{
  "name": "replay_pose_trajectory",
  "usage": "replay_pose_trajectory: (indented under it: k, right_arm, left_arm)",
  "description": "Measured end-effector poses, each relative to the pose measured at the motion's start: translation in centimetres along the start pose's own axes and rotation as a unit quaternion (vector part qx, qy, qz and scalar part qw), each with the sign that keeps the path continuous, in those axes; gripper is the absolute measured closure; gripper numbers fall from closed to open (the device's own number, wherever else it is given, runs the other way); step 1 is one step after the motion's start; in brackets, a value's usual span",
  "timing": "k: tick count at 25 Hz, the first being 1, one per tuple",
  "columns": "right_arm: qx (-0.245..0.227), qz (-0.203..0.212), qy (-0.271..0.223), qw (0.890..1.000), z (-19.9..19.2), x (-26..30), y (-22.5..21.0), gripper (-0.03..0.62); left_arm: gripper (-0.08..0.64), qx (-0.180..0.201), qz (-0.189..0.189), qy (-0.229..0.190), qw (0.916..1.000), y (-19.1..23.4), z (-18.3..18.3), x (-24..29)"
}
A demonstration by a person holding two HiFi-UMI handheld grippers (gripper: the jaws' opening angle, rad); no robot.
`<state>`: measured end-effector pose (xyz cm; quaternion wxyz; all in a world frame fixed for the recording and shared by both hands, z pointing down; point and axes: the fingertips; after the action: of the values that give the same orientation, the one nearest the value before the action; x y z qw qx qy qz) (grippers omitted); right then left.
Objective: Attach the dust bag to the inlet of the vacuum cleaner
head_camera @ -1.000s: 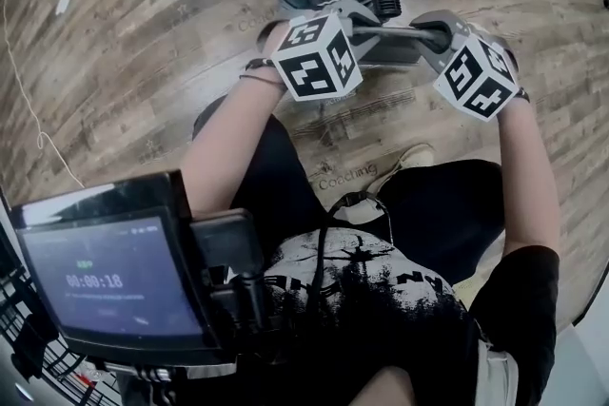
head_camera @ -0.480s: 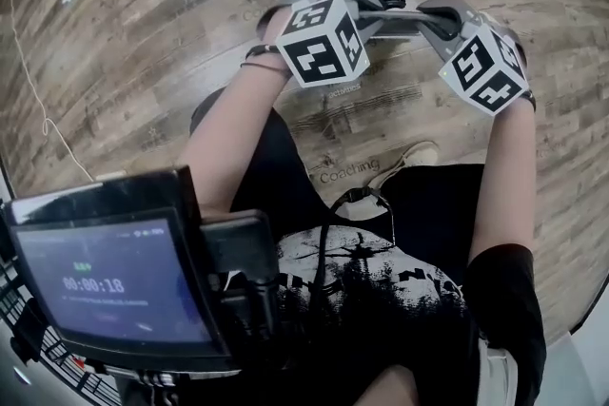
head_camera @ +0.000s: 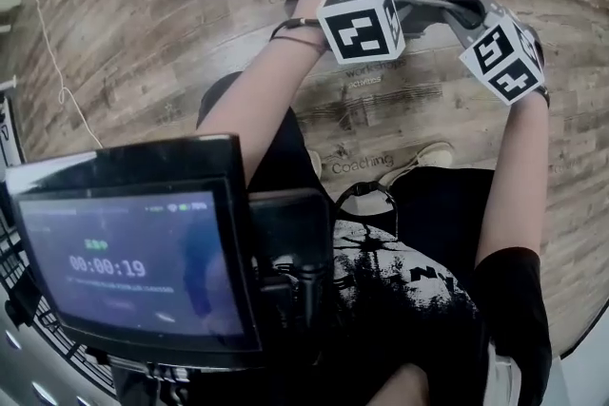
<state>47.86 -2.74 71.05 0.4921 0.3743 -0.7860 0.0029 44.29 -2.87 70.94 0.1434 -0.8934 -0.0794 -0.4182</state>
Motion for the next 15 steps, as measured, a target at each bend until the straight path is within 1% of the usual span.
replay_pose_trajectory:
  k: [4, 6, 9, 13, 15]
  right_arm:
    - [-0.002, -0.005, 0.007, 1.0, -0.1, -0.2, -0.2, 0.543]
    - [-0.017, -0.006, 0.014, 1.0, 0.3, -0.4, -0.1, 0.545]
    - [-0.048, -0.007, 0.021, 0.999, 1.6, -0.9, 0.3, 0.553]
    - [-0.068, -0.014, 0.015, 0.997, 3.2, -1.5, 0.0, 0.56]
    - [-0.063, -0.013, 0.013, 0.998, 3.1, -1.6, -0.2, 0.56]
  left_arm:
    - [0.531, -0.005, 0.0, -0.006, 1.0, 0.2, 0.3, 0.1]
    - [0.528, -0.011, 0.003, -0.013, 0.9998, 0.4, 0.0, 0.0]
    - [0.52, -0.012, 0.016, -0.022, 0.9996, 0.4, -1.0, 0.0]
    - [0.523, -0.058, 0.014, -0.054, 0.9967, 0.1, -1.6, 0.3]
    - [0.523, -0.064, 0.014, -0.061, 0.996, 0.1, -1.4, 0.3]
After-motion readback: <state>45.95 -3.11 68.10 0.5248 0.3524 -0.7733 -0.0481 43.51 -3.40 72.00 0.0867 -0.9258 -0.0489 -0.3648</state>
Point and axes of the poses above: the fingertips, and each gripper's own axes: x forward along the fingers, y to its left, z out of its top, and after that the axes turned 2 degrees about -z, right-handed
